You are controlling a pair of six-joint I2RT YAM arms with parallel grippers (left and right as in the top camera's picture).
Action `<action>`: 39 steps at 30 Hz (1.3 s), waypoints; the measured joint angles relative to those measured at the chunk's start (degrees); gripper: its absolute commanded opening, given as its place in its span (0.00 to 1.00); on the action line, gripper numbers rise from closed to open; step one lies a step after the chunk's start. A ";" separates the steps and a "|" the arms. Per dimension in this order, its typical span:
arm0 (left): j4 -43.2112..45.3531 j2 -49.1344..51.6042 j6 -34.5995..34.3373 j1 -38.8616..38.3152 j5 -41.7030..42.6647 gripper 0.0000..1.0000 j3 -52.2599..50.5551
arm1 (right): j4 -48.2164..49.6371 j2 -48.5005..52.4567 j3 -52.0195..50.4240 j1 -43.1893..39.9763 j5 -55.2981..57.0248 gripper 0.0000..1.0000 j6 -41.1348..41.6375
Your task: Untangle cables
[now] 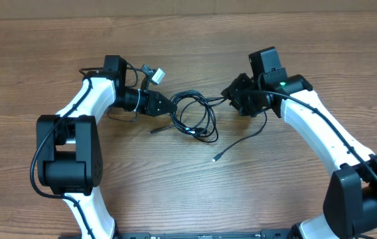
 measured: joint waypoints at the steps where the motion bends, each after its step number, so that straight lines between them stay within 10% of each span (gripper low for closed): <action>1: 0.00 0.00 0.00 0.00 0.00 0.07 0.00 | 0.13 0.00 -0.02 0.02 -0.33 0.36 -0.20; 39: 0.02 0.00 0.00 0.00 0.02 0.08 0.00 | -5.20 0.02 -0.22 1.25 5.53 0.44 -3.58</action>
